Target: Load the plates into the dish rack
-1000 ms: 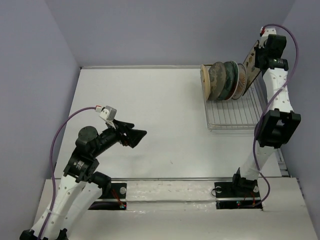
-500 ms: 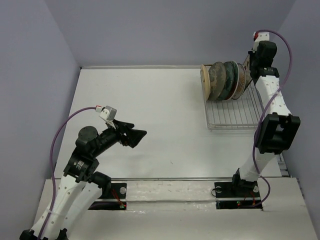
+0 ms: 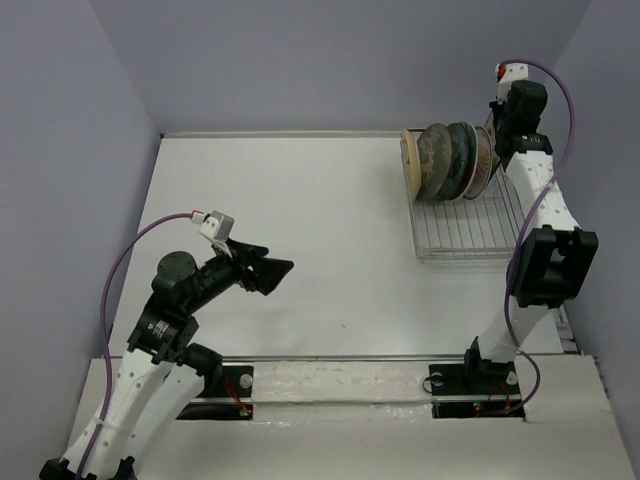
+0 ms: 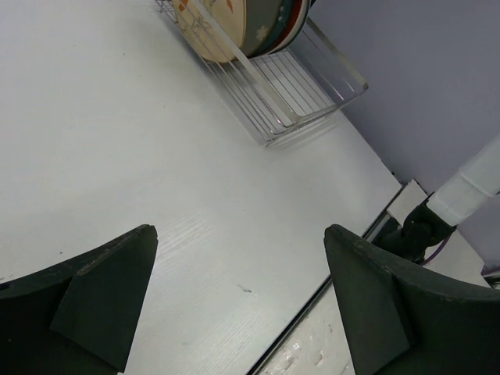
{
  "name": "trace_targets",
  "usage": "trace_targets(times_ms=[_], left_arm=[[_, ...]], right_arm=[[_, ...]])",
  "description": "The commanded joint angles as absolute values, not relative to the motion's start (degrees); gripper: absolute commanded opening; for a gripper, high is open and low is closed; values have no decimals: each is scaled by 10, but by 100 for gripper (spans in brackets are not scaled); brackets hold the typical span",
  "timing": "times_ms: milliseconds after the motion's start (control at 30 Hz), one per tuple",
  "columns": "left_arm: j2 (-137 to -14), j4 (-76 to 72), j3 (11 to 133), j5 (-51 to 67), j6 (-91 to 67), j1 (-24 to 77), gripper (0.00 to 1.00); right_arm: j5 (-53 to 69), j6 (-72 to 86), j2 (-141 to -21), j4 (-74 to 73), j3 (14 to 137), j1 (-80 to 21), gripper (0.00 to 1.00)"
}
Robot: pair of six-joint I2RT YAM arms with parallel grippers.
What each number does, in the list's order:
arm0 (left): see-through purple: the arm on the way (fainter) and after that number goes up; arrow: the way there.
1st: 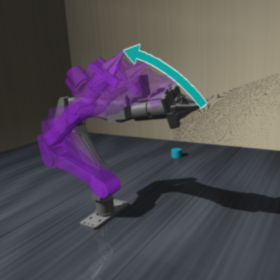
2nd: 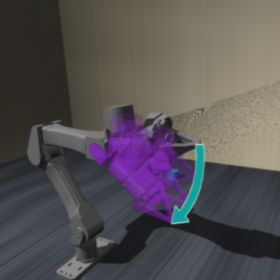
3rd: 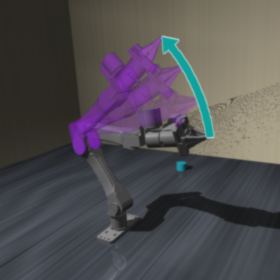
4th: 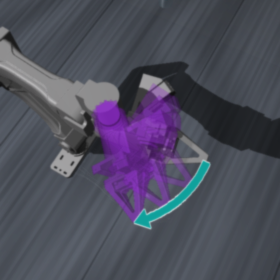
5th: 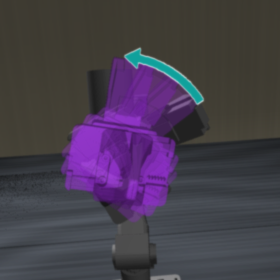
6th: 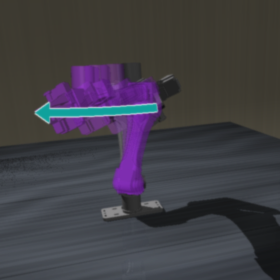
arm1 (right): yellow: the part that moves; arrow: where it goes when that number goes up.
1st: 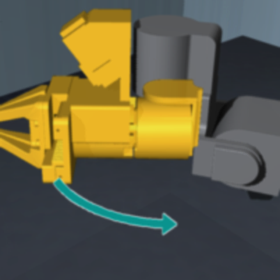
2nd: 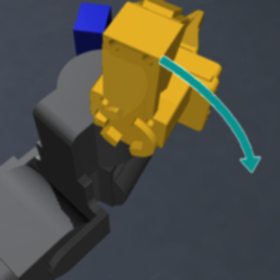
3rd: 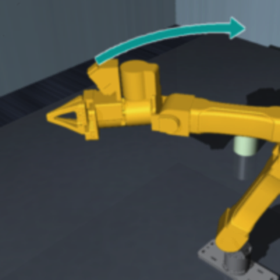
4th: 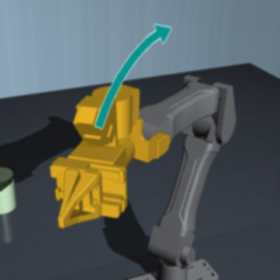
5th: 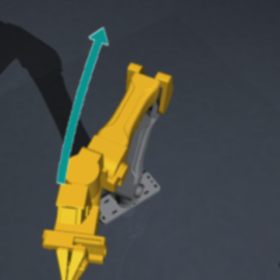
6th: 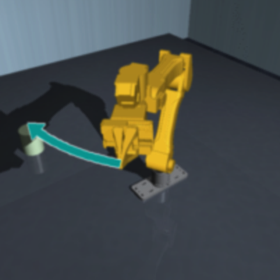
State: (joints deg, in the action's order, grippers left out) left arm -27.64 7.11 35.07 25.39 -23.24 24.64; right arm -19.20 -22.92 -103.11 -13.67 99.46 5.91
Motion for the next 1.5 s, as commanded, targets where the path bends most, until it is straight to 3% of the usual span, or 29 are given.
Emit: trace_targets(times_ms=[0, 767, 1467], left_arm=[[-276, 55, 352, 265, -231, 243, 99], [-277, 49, 350, 272, -233, 242, 99], [-274, 48, 349, 272, -235, 240, 99]], right_arm=[[-230, -308, -969, 47, 1036, 72, 7], [-229, -341, -962, 19, 1083, 72, 7], [-178, -233, -920, 45, 976, 72, 7]])
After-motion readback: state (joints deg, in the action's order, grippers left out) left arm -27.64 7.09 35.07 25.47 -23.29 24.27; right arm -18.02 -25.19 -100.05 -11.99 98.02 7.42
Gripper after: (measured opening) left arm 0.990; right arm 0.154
